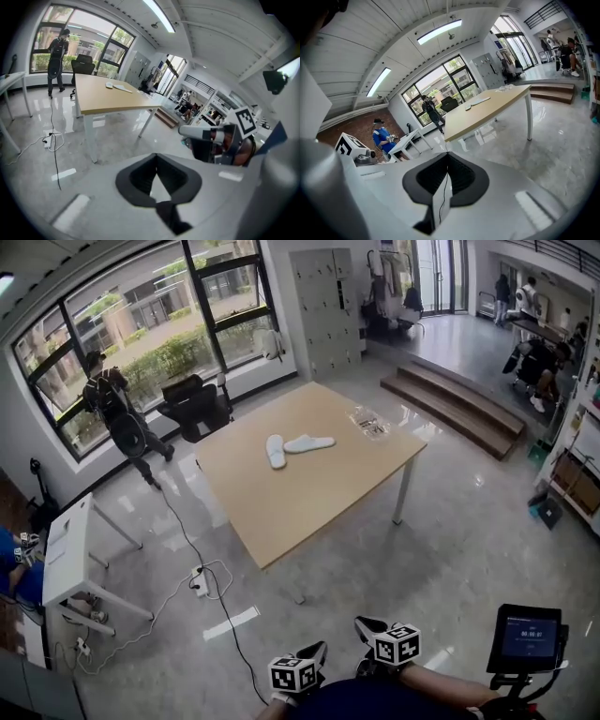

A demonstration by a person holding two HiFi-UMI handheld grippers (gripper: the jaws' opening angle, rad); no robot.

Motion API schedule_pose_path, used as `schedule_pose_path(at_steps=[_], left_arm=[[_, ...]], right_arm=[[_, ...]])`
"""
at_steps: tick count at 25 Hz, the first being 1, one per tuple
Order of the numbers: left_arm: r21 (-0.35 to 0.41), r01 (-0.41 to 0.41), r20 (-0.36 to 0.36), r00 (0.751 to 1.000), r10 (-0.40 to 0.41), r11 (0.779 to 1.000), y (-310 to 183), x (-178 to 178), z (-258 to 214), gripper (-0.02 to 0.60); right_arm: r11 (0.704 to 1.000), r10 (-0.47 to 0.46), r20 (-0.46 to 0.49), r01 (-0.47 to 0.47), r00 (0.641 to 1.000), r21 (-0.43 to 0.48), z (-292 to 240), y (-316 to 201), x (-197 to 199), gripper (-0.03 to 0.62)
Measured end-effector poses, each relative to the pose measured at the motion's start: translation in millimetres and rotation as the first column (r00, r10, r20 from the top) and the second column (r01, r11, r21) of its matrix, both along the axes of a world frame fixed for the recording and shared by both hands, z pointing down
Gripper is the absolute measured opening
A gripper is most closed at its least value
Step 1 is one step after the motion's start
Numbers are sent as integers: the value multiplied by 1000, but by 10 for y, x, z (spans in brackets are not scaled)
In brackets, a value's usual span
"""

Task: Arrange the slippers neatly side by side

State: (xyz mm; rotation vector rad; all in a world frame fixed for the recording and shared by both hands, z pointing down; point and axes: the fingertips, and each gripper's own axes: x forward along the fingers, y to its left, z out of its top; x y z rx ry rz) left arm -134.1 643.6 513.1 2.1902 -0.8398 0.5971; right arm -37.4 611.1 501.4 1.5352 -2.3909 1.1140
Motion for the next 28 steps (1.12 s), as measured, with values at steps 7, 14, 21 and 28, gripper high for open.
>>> schedule_pose_path(at_steps=[7, 14, 21, 28], left_arm=[[3, -11, 7, 1000, 11, 1000, -246, 381, 29, 3], [-13, -38, 12, 999, 38, 999, -407, 652, 81, 3], [-29, -113, 4, 994, 113, 993, -710, 911, 134, 3], [-43, -150, -22, 989, 149, 988, -1305, 996, 196, 3]], right_arm=[[1000, 5, 21, -5, 1000, 3, 55, -286, 357, 11], [1000, 28, 31, -28, 999, -10, 154, -415, 618, 11], [992, 123, 16, -123, 992, -28, 219, -650, 970, 11], [989, 145, -5, -145, 989, -39, 259, -1189, 1020, 11]])
